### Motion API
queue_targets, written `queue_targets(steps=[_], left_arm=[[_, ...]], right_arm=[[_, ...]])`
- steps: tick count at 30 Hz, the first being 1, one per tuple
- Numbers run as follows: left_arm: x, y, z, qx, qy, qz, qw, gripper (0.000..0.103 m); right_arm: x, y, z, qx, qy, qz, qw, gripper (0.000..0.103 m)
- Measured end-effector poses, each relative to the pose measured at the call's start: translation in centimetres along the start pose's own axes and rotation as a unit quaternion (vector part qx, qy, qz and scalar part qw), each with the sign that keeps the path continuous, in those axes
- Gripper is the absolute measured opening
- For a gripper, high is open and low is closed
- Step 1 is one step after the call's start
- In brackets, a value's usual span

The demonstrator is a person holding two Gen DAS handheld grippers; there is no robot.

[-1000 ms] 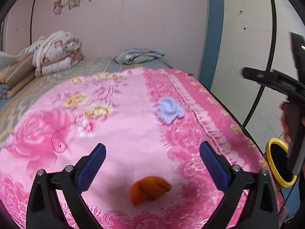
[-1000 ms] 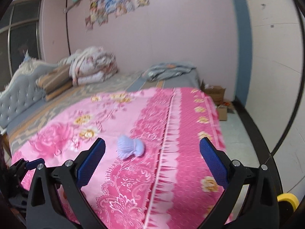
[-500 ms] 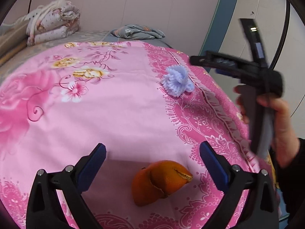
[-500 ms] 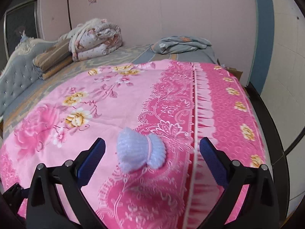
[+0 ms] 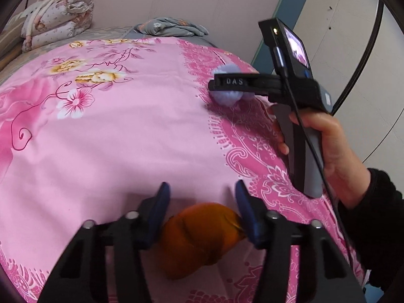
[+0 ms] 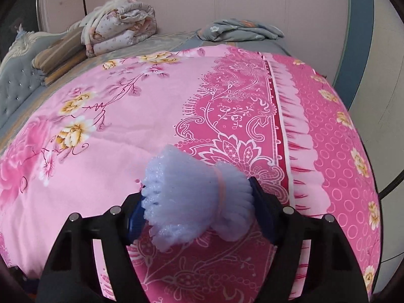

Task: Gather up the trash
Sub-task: 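Grasp the lavender mesh ball with the right tool while the left tool grasps the orange peel, then carry the mesh ball and orange peel to the yellow bin and open both tools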

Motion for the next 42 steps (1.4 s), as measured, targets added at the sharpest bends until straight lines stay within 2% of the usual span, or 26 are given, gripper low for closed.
queue_targets(steps=[4,7,15,21,29,42], left_arm=[[0.4,0.1,0.3,0.008,-0.004,-0.007,0.9999,0.041],[0.3,0.3,0.7,0.015,-0.002,-0.002,0.9999,0.039],[0.9,1.4,3.0,0.048,0.017,-0.009,0.9986,0.037],[3.0,3.0,6.5,0.087,0.029,-0.021,0.9955,0.037],[7.9,5.3,12.1,0.146,0.042,-0.039,0.9876,0.037],[18.7,6.8,18.5,0.209,0.006,-0.086,0.9742,0.037]], right_arm=[[0.1,0.0,0.4,0.0,-0.002,-0.003,1.0,0.06],[0.1,0.3,2.0,0.012,0.003,-0.009,1.0,0.059],[0.7,0.7,8.8,0.048,0.011,-0.006,0.999,0.059],[3.3,-0.5,15.5,0.073,0.006,-0.037,0.997,0.059],[8.4,-2.8,25.1,0.121,-0.014,-0.075,0.99,0.059],[17.0,-7.3,39.5,0.213,-0.051,-0.128,0.967,0.06]])
Point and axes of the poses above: each gripper's, at about its wrist camera, not at the fingertips, and z roughly against the way its jaws point, x to its right, y to its top, the point moved 9 cm from there along -z, roughly the way its jaws point, and after that the axes turned 6 degrees about -y, right-handed, at the moved point
